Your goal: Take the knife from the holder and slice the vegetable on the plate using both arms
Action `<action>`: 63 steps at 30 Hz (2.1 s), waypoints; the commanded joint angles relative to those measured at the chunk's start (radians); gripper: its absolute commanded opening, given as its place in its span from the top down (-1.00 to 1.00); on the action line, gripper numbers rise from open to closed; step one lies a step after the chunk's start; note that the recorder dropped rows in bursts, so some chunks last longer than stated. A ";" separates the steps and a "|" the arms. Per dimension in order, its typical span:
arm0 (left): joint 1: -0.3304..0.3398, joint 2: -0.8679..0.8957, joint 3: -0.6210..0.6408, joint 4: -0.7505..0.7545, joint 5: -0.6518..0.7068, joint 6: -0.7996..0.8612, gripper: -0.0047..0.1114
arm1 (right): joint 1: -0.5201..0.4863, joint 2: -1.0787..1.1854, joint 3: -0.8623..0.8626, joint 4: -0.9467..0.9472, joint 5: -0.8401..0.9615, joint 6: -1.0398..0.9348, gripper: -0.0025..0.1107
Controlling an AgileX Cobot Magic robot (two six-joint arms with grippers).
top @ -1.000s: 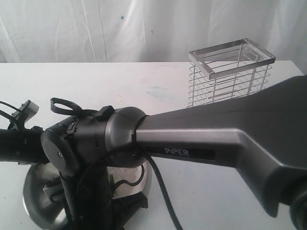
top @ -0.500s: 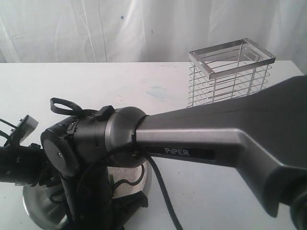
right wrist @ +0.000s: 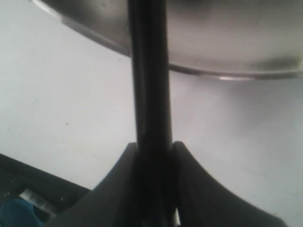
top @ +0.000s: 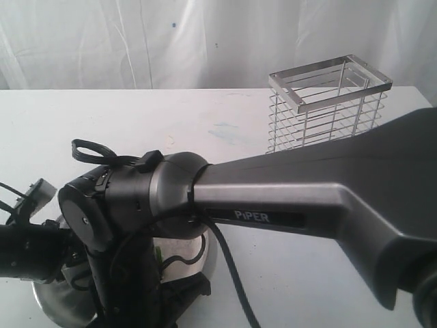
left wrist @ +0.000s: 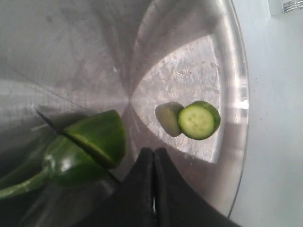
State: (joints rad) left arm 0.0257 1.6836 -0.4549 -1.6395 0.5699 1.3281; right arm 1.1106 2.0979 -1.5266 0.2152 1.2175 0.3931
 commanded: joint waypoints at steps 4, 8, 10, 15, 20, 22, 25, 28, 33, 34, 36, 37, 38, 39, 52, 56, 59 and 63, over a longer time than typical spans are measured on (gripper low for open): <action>-0.160 0.004 0.030 -0.001 -0.186 0.007 0.92 | -0.006 -0.011 0.004 -0.007 0.004 -0.003 0.96; -0.158 0.004 0.028 -0.008 -0.222 0.005 0.92 | -0.006 -0.011 0.004 -0.007 0.004 0.002 0.96; -0.158 0.004 0.030 0.015 -0.261 -0.035 0.92 | -0.006 -0.013 0.004 -0.007 0.004 0.006 0.96; -0.158 0.034 0.051 0.019 -0.360 -0.081 0.92 | -0.006 -0.013 0.004 0.001 0.004 0.008 0.96; -0.154 0.021 0.031 0.025 -0.302 -0.076 0.92 | -0.006 -0.022 0.004 0.003 0.004 0.008 0.96; -0.146 0.004 0.014 0.026 -0.277 -0.076 0.92 | -0.006 -0.032 0.004 0.010 0.004 0.008 0.96; -0.127 -0.036 -0.015 0.026 -0.263 -0.076 0.92 | -0.006 -0.048 0.004 0.017 0.004 0.007 0.96; -0.100 -0.084 -0.046 0.026 -0.269 -0.084 0.92 | -0.006 -0.052 0.004 0.017 0.004 0.007 0.96; -0.044 -0.121 -0.080 0.026 -0.260 -0.102 0.92 | -0.006 -0.052 0.004 0.009 0.004 0.007 0.96; -0.035 -0.126 -0.081 0.026 -0.255 -0.102 0.92 | -0.006 -0.052 0.004 -0.001 0.004 0.007 0.96; -0.022 -0.142 -0.081 0.026 -0.228 -0.104 0.92 | -0.006 -0.052 0.004 -0.012 0.004 0.007 0.96; -0.016 -0.152 -0.081 0.026 -0.205 -0.104 0.92 | -0.006 -0.050 0.004 -0.014 0.004 0.007 0.96; -0.006 -0.161 -0.081 0.026 -0.179 -0.110 0.92 | -0.006 -0.050 0.004 -0.014 0.004 0.007 0.96; -0.001 -0.172 -0.081 0.026 -0.170 -0.120 0.92 | -0.006 -0.050 0.004 -0.022 0.004 0.014 0.96; 0.013 -0.229 -0.081 0.161 -0.177 -0.248 0.92 | -0.014 -0.032 0.004 -0.030 -0.043 0.036 0.96; 0.013 -0.227 -0.081 0.253 -0.215 -0.282 0.92 | -0.026 -0.011 0.004 -0.028 -0.045 0.036 0.96; 0.013 -0.227 -0.081 0.302 -0.201 -0.282 0.92 | -0.026 -0.011 0.003 -0.032 -0.064 0.036 0.96; 0.009 -0.227 -0.081 0.303 -0.201 -0.282 0.92 | -0.026 -0.011 0.003 -0.032 -0.070 0.036 0.96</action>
State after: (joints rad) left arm 0.0344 1.4640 -0.5320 -1.3436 0.3516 1.0543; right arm 1.0983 2.0880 -1.5220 0.1995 1.1571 0.4182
